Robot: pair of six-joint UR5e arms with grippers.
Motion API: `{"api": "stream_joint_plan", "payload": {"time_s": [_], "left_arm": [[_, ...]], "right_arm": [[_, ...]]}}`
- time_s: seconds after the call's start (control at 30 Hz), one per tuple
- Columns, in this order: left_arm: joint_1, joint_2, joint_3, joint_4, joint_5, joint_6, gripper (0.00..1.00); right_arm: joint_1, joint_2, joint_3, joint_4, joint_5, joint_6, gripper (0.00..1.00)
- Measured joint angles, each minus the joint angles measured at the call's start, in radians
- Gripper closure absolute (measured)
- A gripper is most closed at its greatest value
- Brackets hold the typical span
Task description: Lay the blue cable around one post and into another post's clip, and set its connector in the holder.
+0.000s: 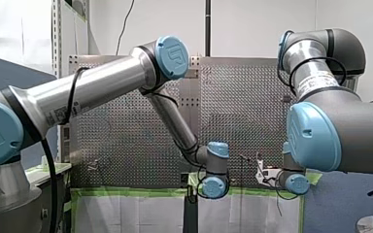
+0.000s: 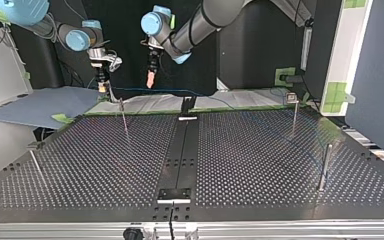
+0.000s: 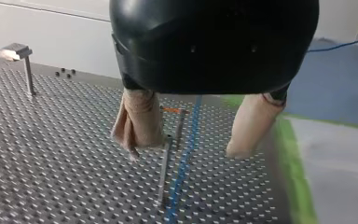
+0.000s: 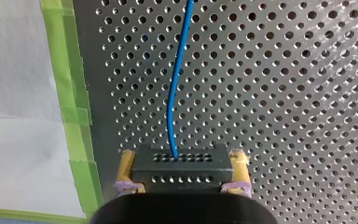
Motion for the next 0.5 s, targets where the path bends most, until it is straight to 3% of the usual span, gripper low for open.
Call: {"api": "stream_joint_plan", "payload": {"time_s": [0.3,0.5], "left_arm": [[-0.002,-0.001,0.093,-0.001,-0.096,0.096,0.0],[0.007,-0.003,0.107,-0.018,-0.126,0.159,0.0]], "right_arm": [[-0.008,0.0,0.0,0.001,0.0,0.007,1.0],[-0.009,-0.001,0.0,0.027,0.002,-0.002,1.0]]}}
